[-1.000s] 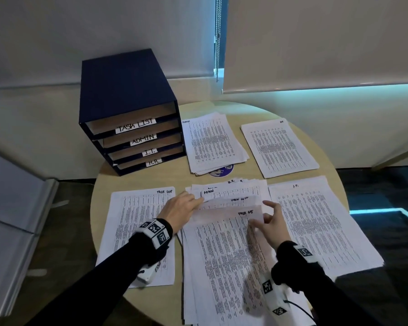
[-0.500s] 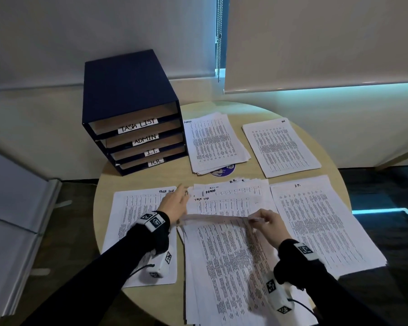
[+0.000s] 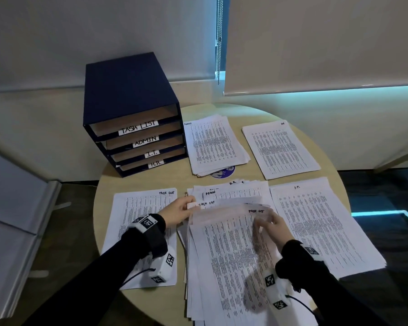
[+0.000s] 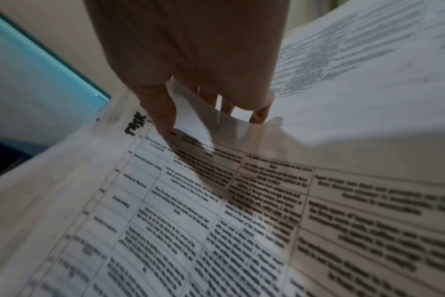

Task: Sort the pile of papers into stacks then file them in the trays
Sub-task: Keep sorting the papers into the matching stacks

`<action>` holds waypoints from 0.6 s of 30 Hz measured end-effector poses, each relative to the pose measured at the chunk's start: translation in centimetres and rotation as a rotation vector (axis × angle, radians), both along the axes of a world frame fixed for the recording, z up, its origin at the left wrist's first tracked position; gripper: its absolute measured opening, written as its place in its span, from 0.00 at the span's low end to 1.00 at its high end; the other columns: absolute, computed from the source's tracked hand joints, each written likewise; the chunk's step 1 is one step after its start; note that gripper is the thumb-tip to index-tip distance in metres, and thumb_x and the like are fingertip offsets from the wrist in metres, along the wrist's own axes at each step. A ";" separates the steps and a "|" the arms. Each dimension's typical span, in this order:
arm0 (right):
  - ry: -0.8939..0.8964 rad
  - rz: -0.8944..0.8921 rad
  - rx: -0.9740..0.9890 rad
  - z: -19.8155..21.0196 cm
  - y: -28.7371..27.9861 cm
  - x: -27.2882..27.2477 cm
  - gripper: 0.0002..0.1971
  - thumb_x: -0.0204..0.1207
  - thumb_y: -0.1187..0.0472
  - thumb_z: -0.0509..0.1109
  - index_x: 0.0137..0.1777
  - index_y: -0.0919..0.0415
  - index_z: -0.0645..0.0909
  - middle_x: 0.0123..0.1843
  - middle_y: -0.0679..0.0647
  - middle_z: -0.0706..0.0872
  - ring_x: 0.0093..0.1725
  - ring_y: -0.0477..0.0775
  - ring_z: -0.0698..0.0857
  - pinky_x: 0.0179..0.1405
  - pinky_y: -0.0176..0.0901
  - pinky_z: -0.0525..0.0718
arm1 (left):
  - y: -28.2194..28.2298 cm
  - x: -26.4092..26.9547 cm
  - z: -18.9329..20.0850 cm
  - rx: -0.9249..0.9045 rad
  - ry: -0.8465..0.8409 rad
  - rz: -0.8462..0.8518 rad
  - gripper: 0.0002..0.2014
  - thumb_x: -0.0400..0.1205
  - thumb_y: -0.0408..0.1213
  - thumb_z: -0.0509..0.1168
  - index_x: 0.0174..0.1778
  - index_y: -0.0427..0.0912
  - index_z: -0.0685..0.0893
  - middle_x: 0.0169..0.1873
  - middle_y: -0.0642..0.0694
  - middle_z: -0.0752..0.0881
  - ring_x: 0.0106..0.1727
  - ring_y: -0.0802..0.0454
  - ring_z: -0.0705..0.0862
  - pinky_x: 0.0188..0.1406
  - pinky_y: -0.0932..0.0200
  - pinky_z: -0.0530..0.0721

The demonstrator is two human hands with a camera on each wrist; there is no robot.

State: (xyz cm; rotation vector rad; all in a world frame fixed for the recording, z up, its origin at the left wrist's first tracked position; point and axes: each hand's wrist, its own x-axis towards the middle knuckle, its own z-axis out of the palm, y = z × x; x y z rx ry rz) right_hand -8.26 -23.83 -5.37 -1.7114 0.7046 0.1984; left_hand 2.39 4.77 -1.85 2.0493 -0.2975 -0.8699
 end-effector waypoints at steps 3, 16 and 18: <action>-0.014 -0.059 0.074 0.5 0.2 0.7 0.21 0.76 0.61 0.72 0.66 0.69 0.76 0.55 0.57 0.79 0.64 0.63 0.78 0.67 0.58 0.74 | -0.9 -0.4 0.6 -0.110 0.118 0.127 0.12 0.85 0.52 0.61 0.57 0.49 0.81 0.52 0.46 0.84 0.53 0.45 0.80 0.51 0.55 0.76; 0.104 -0.163 0.110 0.6 0.1 -1.4 0.14 0.70 0.75 0.71 0.55 0.80 0.79 0.45 0.68 0.87 0.46 0.66 0.86 0.52 0.70 0.84 | -4.3 -5.0 -1.4 -0.005 0.190 0.317 0.31 0.85 0.34 0.61 0.83 0.48 0.57 0.77 0.45 0.71 0.73 0.47 0.74 0.73 0.54 0.69; 0.050 -0.174 0.139 2.2 0.1 -1.2 0.08 0.72 0.72 0.71 0.50 0.76 0.83 0.45 0.67 0.88 0.44 0.64 0.86 0.48 0.65 0.86 | -4.8 -4.7 -0.4 -0.023 0.119 0.350 0.29 0.86 0.33 0.57 0.83 0.49 0.57 0.77 0.47 0.71 0.71 0.47 0.75 0.70 0.54 0.71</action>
